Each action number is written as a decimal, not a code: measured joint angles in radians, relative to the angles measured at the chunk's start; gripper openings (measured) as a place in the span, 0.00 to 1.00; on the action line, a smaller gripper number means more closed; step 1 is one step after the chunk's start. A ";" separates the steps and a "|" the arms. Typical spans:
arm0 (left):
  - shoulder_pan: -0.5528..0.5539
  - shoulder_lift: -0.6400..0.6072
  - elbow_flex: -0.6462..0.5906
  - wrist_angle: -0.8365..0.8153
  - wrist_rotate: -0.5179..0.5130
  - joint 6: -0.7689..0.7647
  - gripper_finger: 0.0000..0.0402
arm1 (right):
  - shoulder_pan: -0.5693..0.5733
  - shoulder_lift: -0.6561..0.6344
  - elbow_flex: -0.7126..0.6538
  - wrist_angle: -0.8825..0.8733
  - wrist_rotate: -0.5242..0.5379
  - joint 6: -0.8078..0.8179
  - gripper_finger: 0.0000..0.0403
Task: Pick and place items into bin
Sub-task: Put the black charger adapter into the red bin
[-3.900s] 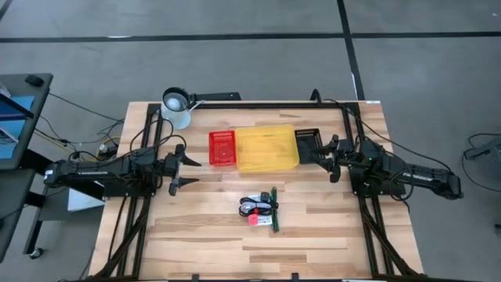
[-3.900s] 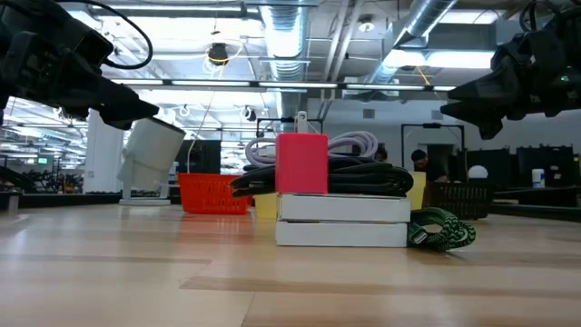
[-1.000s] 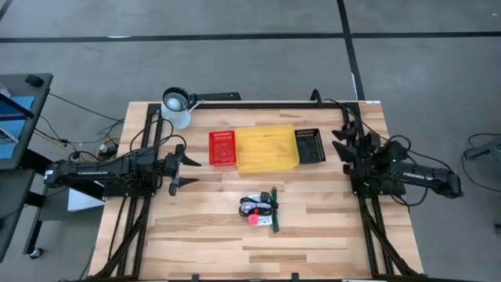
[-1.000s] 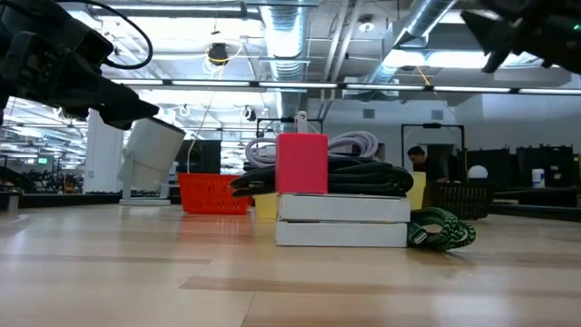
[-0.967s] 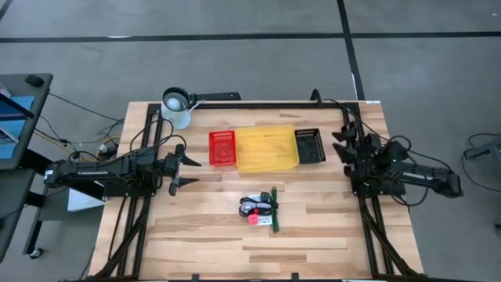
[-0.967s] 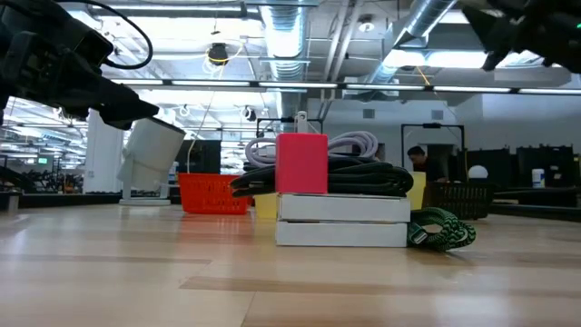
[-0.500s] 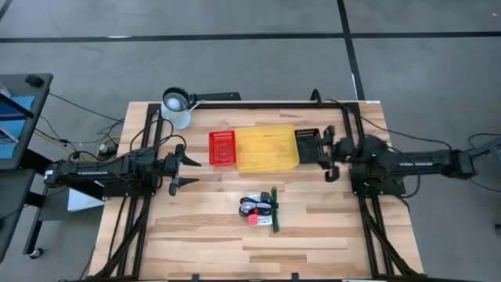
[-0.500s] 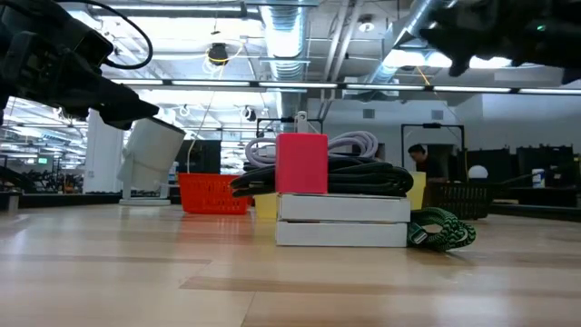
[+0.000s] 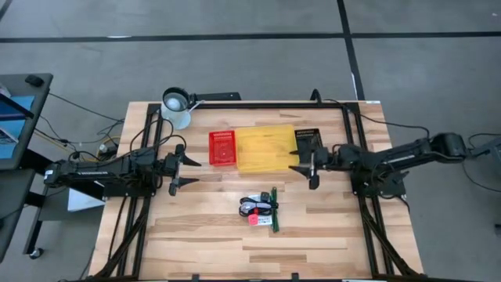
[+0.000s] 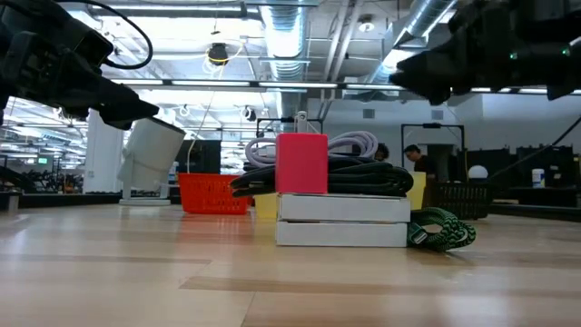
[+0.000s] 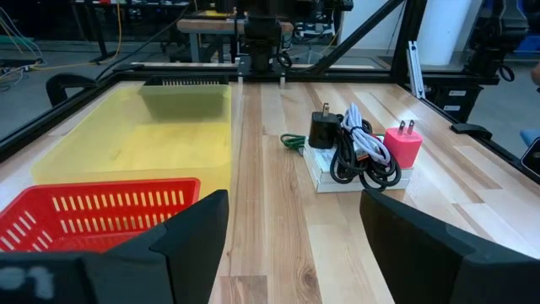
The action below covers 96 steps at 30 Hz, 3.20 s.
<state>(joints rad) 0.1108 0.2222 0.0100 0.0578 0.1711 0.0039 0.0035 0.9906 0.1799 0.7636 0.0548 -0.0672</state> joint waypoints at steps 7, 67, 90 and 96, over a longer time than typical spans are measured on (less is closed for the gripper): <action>0.000 0.000 0.000 0.000 0.000 0.000 0.65 | 0.062 0.137 0.000 0.000 -0.001 -0.046 0.60; 0.000 0.000 0.000 0.000 -0.002 0.000 0.65 | 0.225 0.521 0.942 -1.289 0.078 -0.032 0.59; 0.000 0.000 0.000 0.000 -0.002 0.000 0.65 | 0.261 0.559 0.942 -1.178 0.079 -0.018 0.59; 0.000 0.000 0.000 0.000 -0.003 0.000 0.65 | 0.255 0.559 0.942 -1.180 0.130 -0.010 0.59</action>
<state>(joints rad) 0.1108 0.2224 0.0101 0.0574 0.1684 0.0040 0.2583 1.5497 1.1217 -0.4168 0.1849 -0.0768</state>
